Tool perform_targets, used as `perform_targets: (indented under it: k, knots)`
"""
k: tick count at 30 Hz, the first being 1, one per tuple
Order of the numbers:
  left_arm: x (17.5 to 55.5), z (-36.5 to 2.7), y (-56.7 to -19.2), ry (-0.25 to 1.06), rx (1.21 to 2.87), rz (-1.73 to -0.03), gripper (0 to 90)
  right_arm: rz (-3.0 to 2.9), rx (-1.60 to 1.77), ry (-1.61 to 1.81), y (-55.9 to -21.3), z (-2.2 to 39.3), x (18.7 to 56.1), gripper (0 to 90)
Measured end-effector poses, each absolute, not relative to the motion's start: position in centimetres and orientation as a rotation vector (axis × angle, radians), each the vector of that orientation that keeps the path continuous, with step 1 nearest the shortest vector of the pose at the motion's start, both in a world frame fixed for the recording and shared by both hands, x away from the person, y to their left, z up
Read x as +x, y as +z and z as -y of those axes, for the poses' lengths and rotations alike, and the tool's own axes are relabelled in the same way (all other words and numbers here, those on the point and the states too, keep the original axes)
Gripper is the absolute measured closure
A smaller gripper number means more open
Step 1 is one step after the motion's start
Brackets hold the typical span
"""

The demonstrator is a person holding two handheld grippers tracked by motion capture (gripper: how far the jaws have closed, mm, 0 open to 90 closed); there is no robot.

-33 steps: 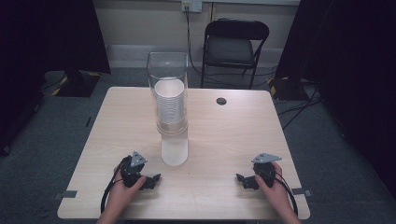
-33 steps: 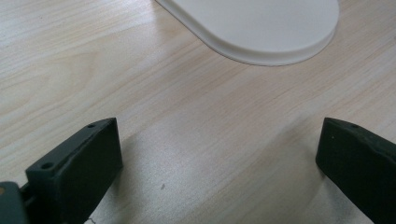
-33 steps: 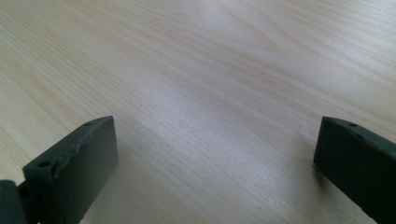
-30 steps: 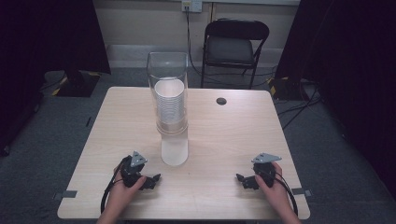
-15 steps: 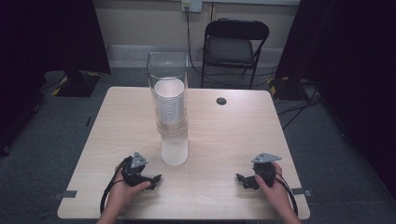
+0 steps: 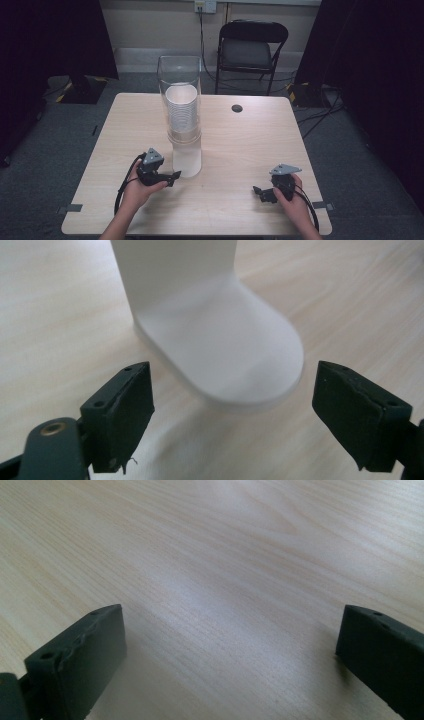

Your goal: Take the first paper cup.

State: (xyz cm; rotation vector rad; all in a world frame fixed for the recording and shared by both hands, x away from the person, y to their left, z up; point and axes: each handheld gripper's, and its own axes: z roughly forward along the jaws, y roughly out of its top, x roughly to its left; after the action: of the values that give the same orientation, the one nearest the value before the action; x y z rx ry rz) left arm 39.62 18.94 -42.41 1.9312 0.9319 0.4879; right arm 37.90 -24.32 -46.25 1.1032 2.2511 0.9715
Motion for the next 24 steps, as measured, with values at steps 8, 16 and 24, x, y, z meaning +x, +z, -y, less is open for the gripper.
perform_targets:
  k: [8, 16, 24]
  knots:
    - [40.8, -17.6, -40.4, 0.498, 1.867, -0.916, 16.2, -2.251, 1.103, 0.972, -46.2, 24.3, 37.9, 0.0]
    - [41.1, -16.6, -38.8, 0.543, 1.839, -0.876, 16.6, -2.251, 1.103, 0.973, -46.2, 24.3, 37.9, 0.0]
    - [41.4, -16.1, -37.4, 0.563, 1.795, -0.881, 17.1, -2.251, 1.103, 0.972, -46.2, 24.3, 37.9, 0.0]
